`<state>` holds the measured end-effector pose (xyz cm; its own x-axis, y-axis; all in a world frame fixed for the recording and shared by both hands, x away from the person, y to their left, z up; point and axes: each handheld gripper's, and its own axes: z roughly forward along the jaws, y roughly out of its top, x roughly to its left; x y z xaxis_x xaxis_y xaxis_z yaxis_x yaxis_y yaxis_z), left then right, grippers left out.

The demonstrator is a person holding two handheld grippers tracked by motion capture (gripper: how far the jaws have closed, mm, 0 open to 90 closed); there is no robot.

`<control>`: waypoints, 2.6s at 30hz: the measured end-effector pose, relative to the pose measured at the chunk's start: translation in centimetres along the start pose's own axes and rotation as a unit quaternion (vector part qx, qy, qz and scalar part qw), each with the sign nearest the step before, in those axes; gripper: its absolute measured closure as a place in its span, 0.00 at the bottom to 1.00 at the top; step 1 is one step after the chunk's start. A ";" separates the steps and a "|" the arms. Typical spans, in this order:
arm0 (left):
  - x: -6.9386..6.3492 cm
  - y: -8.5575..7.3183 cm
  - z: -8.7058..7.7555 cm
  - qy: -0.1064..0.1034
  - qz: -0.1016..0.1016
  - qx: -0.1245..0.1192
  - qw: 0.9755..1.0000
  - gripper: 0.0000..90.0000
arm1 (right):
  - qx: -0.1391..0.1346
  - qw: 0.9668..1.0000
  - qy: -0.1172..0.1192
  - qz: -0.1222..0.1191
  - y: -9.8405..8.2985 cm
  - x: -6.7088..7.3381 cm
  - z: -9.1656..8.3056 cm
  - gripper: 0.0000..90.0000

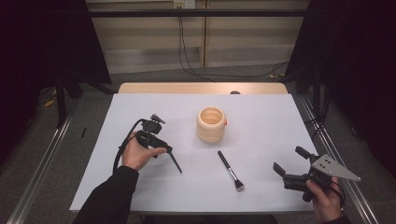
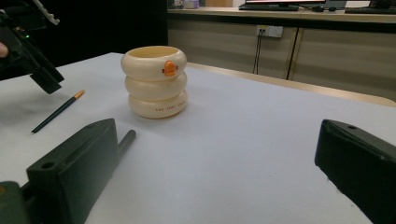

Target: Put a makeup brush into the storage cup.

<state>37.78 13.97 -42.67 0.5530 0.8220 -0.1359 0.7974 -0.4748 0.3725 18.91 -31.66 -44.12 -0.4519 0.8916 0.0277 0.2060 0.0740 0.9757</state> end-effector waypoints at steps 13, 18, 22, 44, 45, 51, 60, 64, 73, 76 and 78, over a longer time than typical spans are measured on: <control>-1.0 1.1 1.2 0.004 -0.035 0.032 0.999 0.47 | 0.005 1.000 0.006 0.001 0.0 0.0 0.0 0.00; -0.8 1.3 1.7 0.009 -0.054 0.048 0.997 0.49 | 0.007 1.000 0.003 0.005 0.0 0.1 0.0 0.00; -0.7 1.5 2.1 0.012 -0.068 0.052 0.996 0.54 | 0.007 1.000 0.004 0.002 0.0 0.1 0.1 0.00; -1.7 2.3 3.3 0.069 -0.060 0.096 0.991 0.68 | 0.018 1.000 0.016 0.003 -0.1 0.2 0.3 0.00; -1.7 2.3 3.3 0.071 -0.055 0.098 0.991 0.69 | 0.018 1.000 0.017 0.003 -0.1 0.2 0.3 0.00; -1.0 2.2 3.1 0.069 -0.060 0.094 0.991 0.85 | 0.018 1.000 0.017 0.003 -0.1 0.2 0.3 0.00; -0.7 2.1 3.1 0.065 -0.046 0.098 0.992 0.94 | 0.018 1.000 0.016 0.005 -0.1 0.2 0.3 0.00; -0.7 2.1 3.1 0.065 -0.036 0.099 0.992 0.94 | 0.018 1.000 0.016 0.005 -0.1 0.2 0.3 0.00; -0.2 1.8 2.8 0.048 -0.032 0.083 0.995 0.94 | 0.019 1.000 0.018 0.006 -0.1 0.2 0.3 0.00; -0.1 1.7 2.7 0.043 -0.030 0.079 0.996 0.94 | 0.019 1.000 0.017 0.006 -0.1 0.3 0.3 0.00; 0.0 1.6 2.7 0.042 -0.032 0.075 0.996 0.94 | 0.019 1.000 0.018 0.003 -0.1 0.2 0.3 0.00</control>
<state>39.69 12.36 -44.52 0.4831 0.8722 -0.0761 0.8610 -0.4575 0.2224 19.04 -31.33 -44.30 -0.4818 0.8753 0.0418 0.2404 0.0861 0.9668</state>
